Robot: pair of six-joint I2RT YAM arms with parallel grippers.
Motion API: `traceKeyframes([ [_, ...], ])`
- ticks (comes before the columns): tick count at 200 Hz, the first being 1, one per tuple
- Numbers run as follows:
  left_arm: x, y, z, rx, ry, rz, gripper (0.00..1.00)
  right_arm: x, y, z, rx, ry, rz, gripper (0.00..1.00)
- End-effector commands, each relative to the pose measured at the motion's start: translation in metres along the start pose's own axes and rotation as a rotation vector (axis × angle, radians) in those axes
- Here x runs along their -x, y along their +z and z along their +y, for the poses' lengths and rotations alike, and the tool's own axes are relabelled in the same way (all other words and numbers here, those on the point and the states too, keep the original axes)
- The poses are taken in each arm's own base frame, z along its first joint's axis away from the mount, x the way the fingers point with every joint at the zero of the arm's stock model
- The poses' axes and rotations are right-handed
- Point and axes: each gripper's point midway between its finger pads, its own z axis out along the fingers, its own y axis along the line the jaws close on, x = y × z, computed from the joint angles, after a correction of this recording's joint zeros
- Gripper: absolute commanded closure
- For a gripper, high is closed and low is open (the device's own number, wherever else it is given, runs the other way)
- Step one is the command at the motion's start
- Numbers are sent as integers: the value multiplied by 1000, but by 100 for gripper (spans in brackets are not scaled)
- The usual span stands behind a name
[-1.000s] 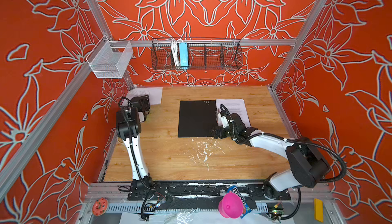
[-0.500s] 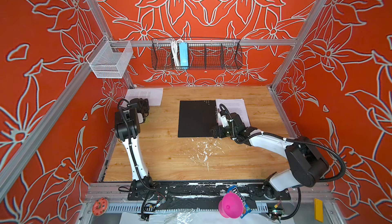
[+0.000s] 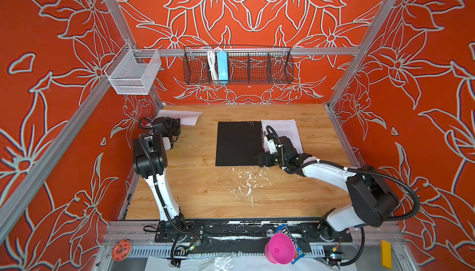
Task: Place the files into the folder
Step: 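Grasp a loose printed sheet with the left gripper and lift it, then carry the sheet over the folder with the left gripper while the right draws back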
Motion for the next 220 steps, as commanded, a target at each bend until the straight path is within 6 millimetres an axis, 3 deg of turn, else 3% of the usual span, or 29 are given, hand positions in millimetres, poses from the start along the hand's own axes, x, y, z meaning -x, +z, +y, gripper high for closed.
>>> traceKeyframes([
  [1,-27,-36,-53,-92,137,89,100,14,-13,3,-20,-6,-55,2],
  [30,-90,-80,-87,-78,286,172,100,25,-26,4,-31,18,-97,2],
  [64,-195,-124,-131,-82,523,351,100,54,-64,-8,-148,60,-188,2],
  [101,-315,-171,-174,-200,732,579,100,75,-115,-55,-159,271,-282,3],
  [117,-367,-184,-189,-266,781,704,100,73,-137,-79,-143,389,-332,3],
  [147,-459,-202,-209,-395,825,944,100,59,-187,-119,-294,492,-387,2],
  [167,-485,-191,-204,-384,824,1003,100,52,-214,-128,-368,495,-413,2],
  [195,-507,-183,-194,-435,782,1077,100,48,-237,-123,-394,443,-476,2],
  [209,-511,-171,-171,-381,802,1106,100,46,-237,-120,-381,430,-468,2],
  [220,-513,-154,-142,-316,797,1135,100,46,-228,-115,-332,411,-450,2],
])
